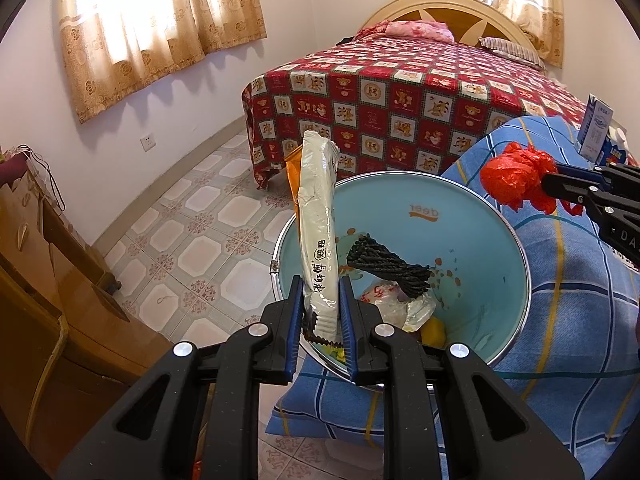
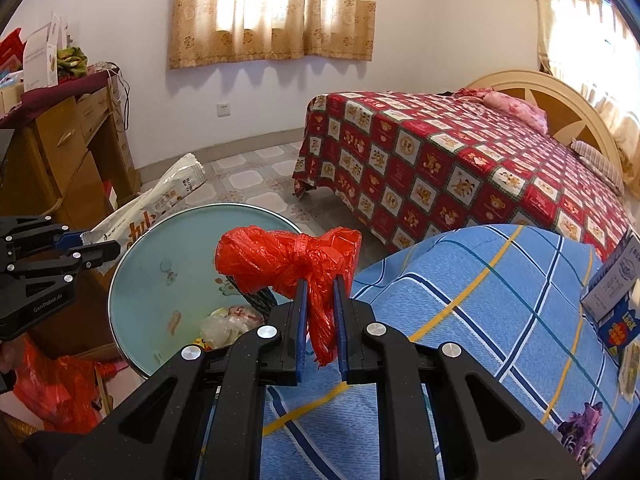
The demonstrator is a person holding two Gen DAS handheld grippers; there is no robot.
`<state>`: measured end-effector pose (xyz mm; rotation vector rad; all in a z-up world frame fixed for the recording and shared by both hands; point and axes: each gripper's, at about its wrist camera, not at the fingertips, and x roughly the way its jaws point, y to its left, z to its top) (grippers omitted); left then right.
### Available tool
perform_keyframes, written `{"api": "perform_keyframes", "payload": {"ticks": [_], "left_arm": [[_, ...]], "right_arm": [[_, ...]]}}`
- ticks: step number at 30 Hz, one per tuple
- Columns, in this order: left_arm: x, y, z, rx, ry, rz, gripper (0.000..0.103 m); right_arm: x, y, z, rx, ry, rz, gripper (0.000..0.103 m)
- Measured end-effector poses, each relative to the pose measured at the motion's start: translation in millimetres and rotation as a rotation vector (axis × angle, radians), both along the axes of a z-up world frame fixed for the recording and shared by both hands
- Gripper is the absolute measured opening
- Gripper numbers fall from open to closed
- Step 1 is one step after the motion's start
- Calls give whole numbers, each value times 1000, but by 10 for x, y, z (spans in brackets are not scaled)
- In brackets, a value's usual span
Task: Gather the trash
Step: 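Carry the snack wrapper over the bin with the left gripper while the right gripper brings the red bag, then open the left gripper over the bin while the right gripper releases the red bag into it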
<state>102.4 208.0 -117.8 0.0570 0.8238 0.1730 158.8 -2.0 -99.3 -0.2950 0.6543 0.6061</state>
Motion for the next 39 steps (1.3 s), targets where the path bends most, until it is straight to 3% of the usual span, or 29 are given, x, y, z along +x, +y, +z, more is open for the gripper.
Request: {"api": "perform_keyframes", "payload": {"ticks": [36, 39], "left_arm": [[0, -49, -17, -3, 2, -3, 18], [0, -39, -16, -3, 2, -2, 24]], "right_arm": [[-69, 143, -37, -3, 2, 40, 13], [-79, 144, -37, 5, 6, 58, 14]]}}
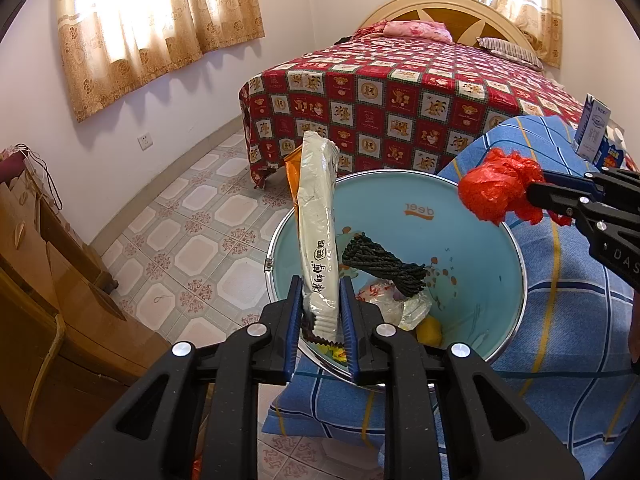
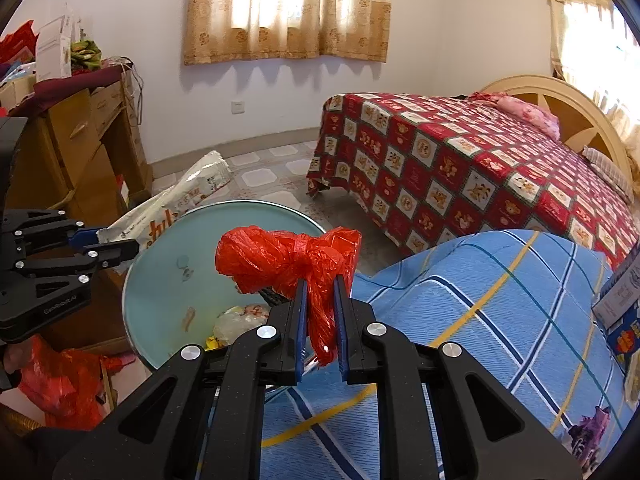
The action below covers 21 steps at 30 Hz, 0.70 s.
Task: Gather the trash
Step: 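Open the left gripper over the bin while the right gripper releases the red bag into it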
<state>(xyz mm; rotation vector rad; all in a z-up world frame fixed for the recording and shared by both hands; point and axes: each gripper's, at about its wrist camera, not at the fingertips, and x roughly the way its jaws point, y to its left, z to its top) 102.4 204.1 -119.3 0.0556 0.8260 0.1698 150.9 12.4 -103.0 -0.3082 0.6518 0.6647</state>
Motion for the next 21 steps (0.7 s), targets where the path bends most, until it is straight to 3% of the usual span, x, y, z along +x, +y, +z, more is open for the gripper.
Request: {"api": "perform_keyframes", "payload": {"ticks": [1, 3, 4, 15, 21], "left_arm": [[-2, -9, 2, -1, -1, 1, 27], [2, -21, 2, -1, -5, 9, 41], [6, -40, 5, -1, -7, 9, 41], [8, -46, 6, 0, -12, 20, 66], [-3, -81, -42, -8, 1, 8, 68]], "right_arm": [[-9, 15, -7, 0, 7, 14, 17], [-34, 34, -16, -4, 0, 30, 36], [-48, 42, -23, -2, -4, 36, 45], [-70, 11, -45, 8, -1, 13, 62], [-118, -110, -30, 2, -13, -29, 65]]}}
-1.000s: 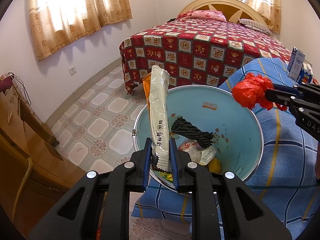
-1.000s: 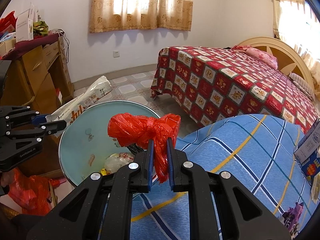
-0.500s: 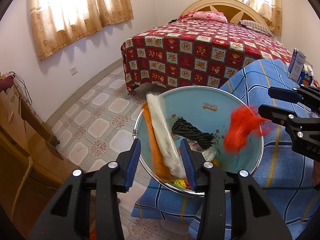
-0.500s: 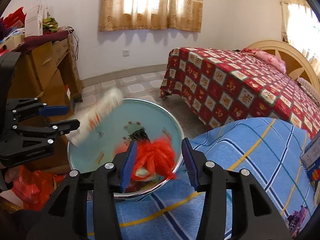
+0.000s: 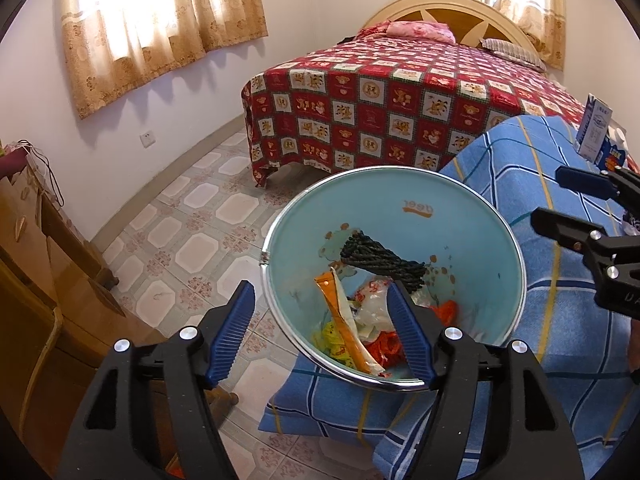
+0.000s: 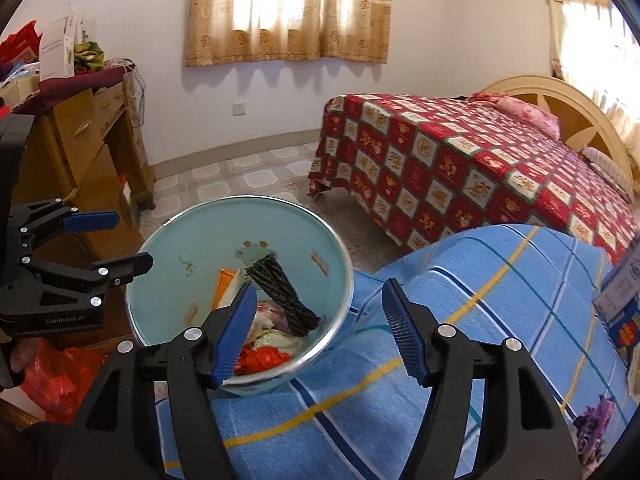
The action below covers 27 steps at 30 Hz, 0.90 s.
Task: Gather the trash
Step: 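Open the left gripper over the bin while the right gripper releases the red bag into it, then move both open grippers back to the trash on the table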
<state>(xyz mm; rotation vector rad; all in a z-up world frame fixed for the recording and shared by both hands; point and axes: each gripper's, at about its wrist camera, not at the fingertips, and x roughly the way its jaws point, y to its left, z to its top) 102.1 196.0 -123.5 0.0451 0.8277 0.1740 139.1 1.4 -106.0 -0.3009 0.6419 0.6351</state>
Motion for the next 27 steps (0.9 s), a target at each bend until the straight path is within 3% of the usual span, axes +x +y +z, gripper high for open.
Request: {"api": "perform_keyframes", "payload": {"ticks": [4, 6, 8, 17, 22, 27], "left_arm": [[-24, -125, -24, -8, -8, -26, 75], [-37, -208, -44, 18, -21, -34, 90], [-33, -264, -59, 27, -31, -29, 96], [108, -394, -174, -44, 31, -22, 97], [188, -554, -152, -39, 52, -42, 97], [224, -758, -121, -4, 58, -83, 97]], "right_arm": [[-92, -278, 40, -8, -14, -58, 68], [-137, -431, 67, -1, -18, -85, 71], [-206, -709, 104, 6, -27, -140, 74], [-445, -2103, 161, 58, -18, -459, 80], [-494, -2811, 80, 77, 13, -659, 80], [-433, -3082, -26, 72, 52, -716, 80]]}}
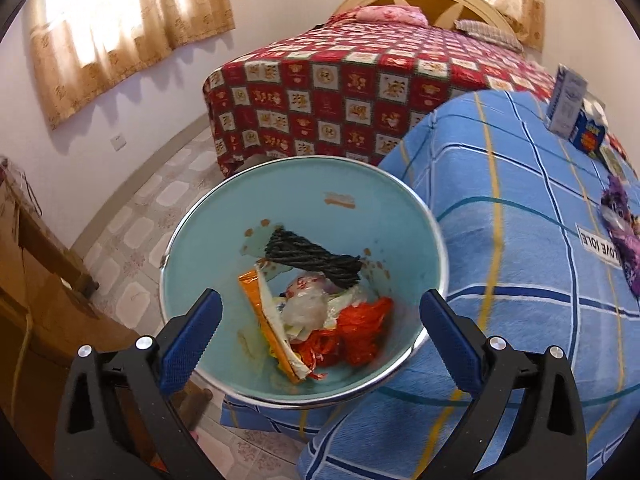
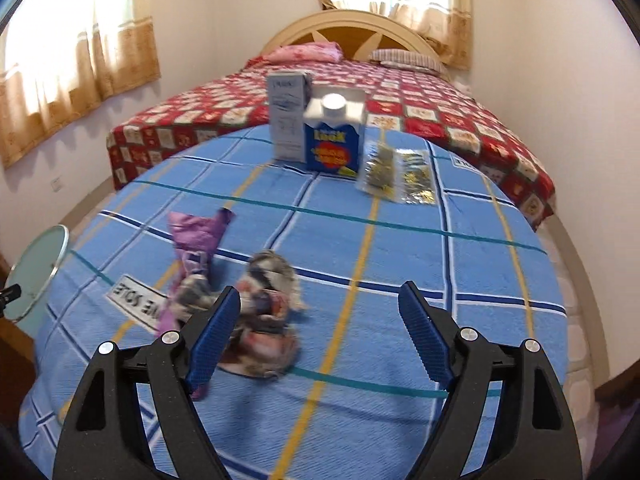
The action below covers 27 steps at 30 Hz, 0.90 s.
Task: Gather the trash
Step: 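Move both open grippers back to the trash on the table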
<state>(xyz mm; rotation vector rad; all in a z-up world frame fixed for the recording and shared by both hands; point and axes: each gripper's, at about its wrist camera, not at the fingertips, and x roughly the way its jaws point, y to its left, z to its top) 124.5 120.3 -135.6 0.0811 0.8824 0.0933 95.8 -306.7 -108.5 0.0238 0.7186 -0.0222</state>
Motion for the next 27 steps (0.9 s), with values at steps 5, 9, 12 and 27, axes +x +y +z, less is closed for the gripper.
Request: {"api": "perform_keyframes", "payload": {"ticks": [5, 9, 12, 27], "left_arm": [[65, -87, 13, 13, 13, -9, 97], [63, -142, 57, 31, -9, -16, 97], [57, -185, 81, 75, -38, -9, 97], [141, -714, 230, 5, -21, -97, 97]], "right_arm": [[110, -24, -117, 26, 49, 44, 74], [259, 38, -180, 54, 118, 86, 69], [308, 67, -213, 95, 157, 123, 61], [42, 6, 91, 163, 45, 127, 18]]}}
